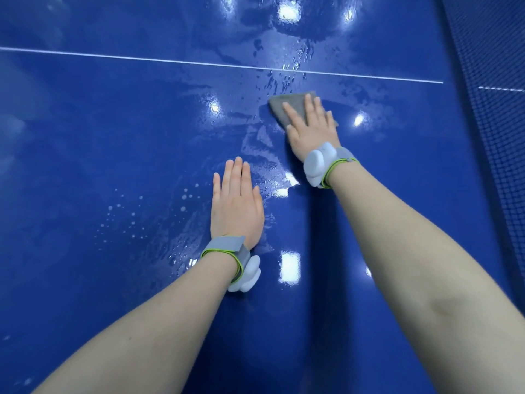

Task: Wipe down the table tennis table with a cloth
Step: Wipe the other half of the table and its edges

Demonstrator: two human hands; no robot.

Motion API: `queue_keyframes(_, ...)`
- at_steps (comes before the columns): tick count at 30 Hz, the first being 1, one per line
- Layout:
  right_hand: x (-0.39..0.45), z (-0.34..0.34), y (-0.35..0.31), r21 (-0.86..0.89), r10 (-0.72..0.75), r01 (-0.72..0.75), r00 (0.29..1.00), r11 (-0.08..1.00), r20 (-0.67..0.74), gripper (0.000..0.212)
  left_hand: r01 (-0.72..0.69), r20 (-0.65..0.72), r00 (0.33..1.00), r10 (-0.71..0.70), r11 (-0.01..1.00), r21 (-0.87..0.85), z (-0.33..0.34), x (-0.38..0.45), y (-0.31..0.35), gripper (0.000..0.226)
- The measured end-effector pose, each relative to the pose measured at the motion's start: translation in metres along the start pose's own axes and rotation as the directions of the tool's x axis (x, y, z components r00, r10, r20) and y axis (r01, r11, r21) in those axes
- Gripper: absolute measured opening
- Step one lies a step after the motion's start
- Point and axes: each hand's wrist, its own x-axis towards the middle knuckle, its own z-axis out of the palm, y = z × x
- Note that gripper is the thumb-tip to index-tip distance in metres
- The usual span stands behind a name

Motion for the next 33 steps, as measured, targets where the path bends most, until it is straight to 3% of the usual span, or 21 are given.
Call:
queue_keyframes(4,0.017,-0.002,0.020,0.073,0.312,-0.306,0.946,0.949,-0.083,0.054,-0.007,-0.021,1.000,0.007,1.000,-0.008,0.002,0.002,0.000,0.072)
queue_keyframes(7,0.030,-0.004,0.009,0.086,0.377,-0.370,0.922,0.925,-0.088,0.052,-0.002,-0.059,0.998,0.004,0.999,0.045,0.004,0.004,-0.001,0.061)
queue_keyframes(9,0.039,-0.004,-0.006,0.069,0.316,-0.311,0.946,0.948,-0.074,0.049,-0.007,-0.113,0.993,0.014,0.998,0.058,0.008,0.006,-0.002,0.055)
queue_keyframes(13,0.041,0.001,-0.048,0.026,0.058,-0.057,0.997,0.998,-0.044,0.049,-0.020,-0.126,0.992,0.025,0.999,0.040,0.010,0.007,-0.002,0.053)
queue_keyframes(17,0.036,0.003,-0.064,0.007,-0.161,0.161,0.987,0.987,0.013,0.048,-0.015,-0.118,0.993,0.022,0.998,0.060,0.012,0.009,-0.005,0.052)
queue_keyframes(19,0.036,0.000,-0.050,0.025,-0.151,0.150,0.988,0.988,0.024,0.047,-0.029,-0.126,0.991,0.035,0.998,0.049,0.012,0.009,-0.005,0.052)
queue_keyframes(23,0.025,0.000,-0.012,0.066,0.125,-0.122,0.991,0.990,-0.039,0.048,-0.047,-0.120,0.992,0.046,0.999,0.000,0.012,0.009,-0.005,0.052)
queue_keyframes(26,0.013,0.000,-0.005,0.060,0.235,-0.234,0.972,0.970,-0.012,0.048,-0.044,-0.107,0.993,0.042,0.999,-0.018,0.010,0.007,-0.006,0.052)
queue_keyframes(29,0.006,0.002,-0.018,0.043,0.185,-0.184,0.983,0.982,-0.001,0.049,-0.062,-0.106,0.992,0.061,0.998,-0.014,0.010,0.006,-0.007,0.050)
queue_keyframes(33,-0.015,0.013,-0.056,0.012,-0.026,0.026,0.999,1.000,0.030,0.050,-0.094,-0.071,0.993,0.089,0.993,-0.072,0.008,0.005,-0.014,0.050)
